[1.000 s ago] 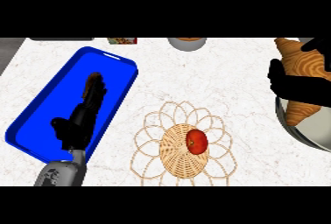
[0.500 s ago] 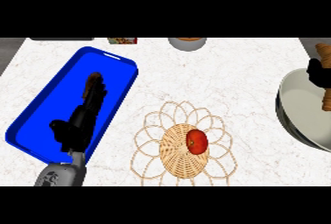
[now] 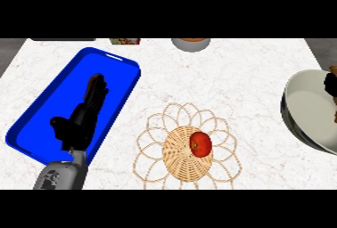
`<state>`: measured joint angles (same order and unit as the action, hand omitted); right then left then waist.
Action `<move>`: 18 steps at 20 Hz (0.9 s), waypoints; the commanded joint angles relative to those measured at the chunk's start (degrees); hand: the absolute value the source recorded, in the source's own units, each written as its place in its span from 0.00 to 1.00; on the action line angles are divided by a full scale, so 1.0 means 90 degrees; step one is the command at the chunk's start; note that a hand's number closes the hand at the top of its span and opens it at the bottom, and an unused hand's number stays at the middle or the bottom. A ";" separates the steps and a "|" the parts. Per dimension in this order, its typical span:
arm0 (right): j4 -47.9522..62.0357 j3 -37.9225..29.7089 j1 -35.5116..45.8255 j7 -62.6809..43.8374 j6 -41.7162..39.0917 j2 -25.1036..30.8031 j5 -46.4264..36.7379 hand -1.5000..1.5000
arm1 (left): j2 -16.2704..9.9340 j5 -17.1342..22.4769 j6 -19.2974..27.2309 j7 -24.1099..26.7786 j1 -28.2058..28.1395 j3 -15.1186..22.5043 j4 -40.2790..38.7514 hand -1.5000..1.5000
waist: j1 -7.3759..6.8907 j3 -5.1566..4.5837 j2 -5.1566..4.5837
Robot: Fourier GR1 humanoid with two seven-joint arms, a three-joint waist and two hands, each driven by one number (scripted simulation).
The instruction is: Pick the croissant from the placemat and place it in the bowl
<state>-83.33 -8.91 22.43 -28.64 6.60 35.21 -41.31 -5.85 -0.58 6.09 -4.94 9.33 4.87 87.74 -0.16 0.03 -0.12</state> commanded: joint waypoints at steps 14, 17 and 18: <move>0.1597 -0.1436 -0.0420 0.3134 -0.0423 -0.0467 0.2455 0.00 | -0.0045 0.0018 -0.0183 0.0047 -0.0087 -0.0151 0.0020 0.50 | 0.0046 -0.0001 0.0020; 0.1539 -0.1853 -0.0259 0.3334 -0.0126 -0.0433 0.2716 0.00 | -0.0061 0.0105 -0.0249 0.0133 0.0052 -0.0289 -0.0238 0.50 | 0.0050 -0.0002 0.0011; 0.1327 -0.1864 -0.0162 0.3239 0.0012 -0.0530 0.2741 0.00 | 0.0185 -0.0199 0.0020 0.0289 -0.0019 -0.0038 -0.0331 0.50 | 0.0056 -0.0003 0.0015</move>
<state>-69.43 -22.49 20.05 -2.04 4.63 30.96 -19.69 -5.40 -0.96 5.26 -4.14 8.79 3.91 87.08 0.16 0.03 0.01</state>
